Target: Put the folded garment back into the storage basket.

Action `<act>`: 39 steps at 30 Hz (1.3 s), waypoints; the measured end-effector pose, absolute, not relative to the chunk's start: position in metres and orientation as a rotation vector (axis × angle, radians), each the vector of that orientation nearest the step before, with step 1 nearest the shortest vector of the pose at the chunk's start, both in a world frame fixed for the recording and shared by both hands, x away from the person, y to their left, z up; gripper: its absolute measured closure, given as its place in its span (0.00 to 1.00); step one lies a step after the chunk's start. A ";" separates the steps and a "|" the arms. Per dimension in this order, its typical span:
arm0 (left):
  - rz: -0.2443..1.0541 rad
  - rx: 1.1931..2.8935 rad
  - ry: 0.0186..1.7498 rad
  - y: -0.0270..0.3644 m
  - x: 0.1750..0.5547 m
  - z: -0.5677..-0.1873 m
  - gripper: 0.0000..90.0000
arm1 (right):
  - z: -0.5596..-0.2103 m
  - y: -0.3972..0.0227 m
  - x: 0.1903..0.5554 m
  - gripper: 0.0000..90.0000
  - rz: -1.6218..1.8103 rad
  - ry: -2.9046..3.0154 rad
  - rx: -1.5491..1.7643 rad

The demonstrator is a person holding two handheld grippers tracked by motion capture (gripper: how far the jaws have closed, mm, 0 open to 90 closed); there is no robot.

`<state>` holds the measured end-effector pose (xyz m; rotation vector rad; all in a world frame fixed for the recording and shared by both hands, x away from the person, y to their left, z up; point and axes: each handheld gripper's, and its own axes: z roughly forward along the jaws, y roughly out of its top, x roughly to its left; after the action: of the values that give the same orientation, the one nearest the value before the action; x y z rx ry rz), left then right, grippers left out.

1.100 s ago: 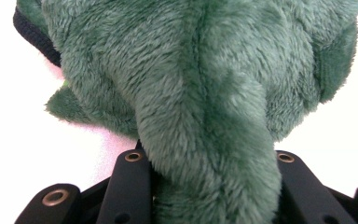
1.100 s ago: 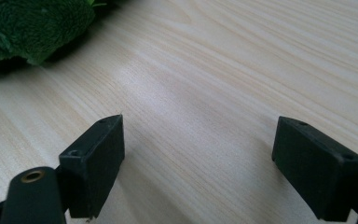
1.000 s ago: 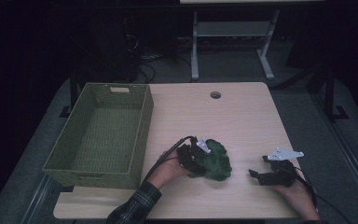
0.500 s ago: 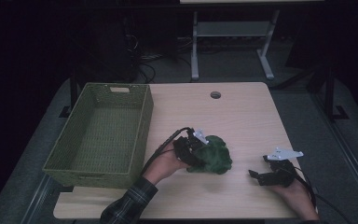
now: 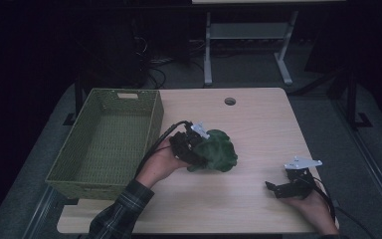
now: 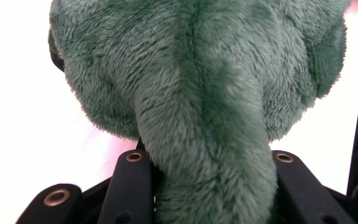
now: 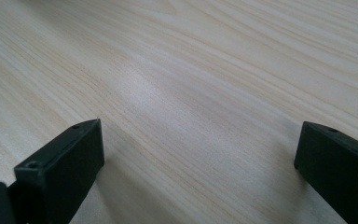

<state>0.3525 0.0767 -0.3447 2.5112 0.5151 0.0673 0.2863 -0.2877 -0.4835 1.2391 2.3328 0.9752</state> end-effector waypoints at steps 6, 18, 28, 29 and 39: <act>0.114 2.482 0.572 0.103 0.359 -0.323 0.72 | -0.484 -0.288 0.286 0.01 0.976 2.333 1.238; 0.235 2.418 0.720 0.153 0.366 -0.300 0.72 | -0.484 -0.288 0.286 0.01 0.977 2.332 1.239; 0.326 2.343 0.869 0.200 0.367 -0.293 0.72 | -0.484 -0.288 0.286 0.01 0.976 2.333 1.239; 0.334 2.341 0.880 0.205 0.367 -0.292 0.72 | -0.484 -0.288 0.286 0.01 0.976 2.332 1.240; 0.377 2.287 1.021 0.251 0.368 -0.298 0.72 | -0.484 -0.288 0.286 0.01 0.976 2.333 1.239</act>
<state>0.3677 0.2513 -0.2976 2.2867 1.0212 0.3771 0.2863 -0.2876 -0.4835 1.2391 2.3325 0.9761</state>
